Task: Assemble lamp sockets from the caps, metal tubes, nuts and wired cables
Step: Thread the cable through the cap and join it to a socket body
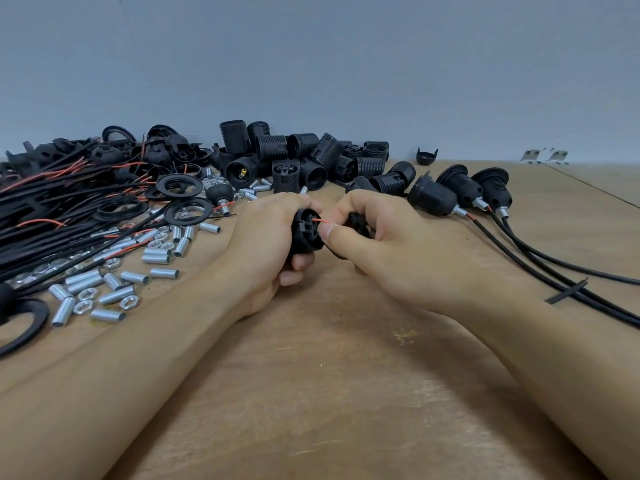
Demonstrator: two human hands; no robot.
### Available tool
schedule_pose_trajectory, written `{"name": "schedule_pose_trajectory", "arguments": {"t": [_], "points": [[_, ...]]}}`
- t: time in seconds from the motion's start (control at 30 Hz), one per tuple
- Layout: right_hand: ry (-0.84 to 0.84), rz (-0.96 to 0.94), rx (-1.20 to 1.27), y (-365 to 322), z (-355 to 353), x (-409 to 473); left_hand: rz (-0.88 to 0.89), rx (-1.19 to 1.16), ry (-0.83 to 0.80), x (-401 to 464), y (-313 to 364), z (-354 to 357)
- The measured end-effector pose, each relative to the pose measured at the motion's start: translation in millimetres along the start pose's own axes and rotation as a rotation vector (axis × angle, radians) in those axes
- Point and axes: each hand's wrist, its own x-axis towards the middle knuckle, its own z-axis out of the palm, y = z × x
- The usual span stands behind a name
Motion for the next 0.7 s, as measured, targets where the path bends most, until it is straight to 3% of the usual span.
{"name": "schedule_pose_trajectory", "arguments": {"t": [0.7], "points": [[0.069, -0.021, -0.052, -3.5, 9.0, -3.7, 0.003, -0.028, 0.084, 0.7, -1.2, 2.0]]}}
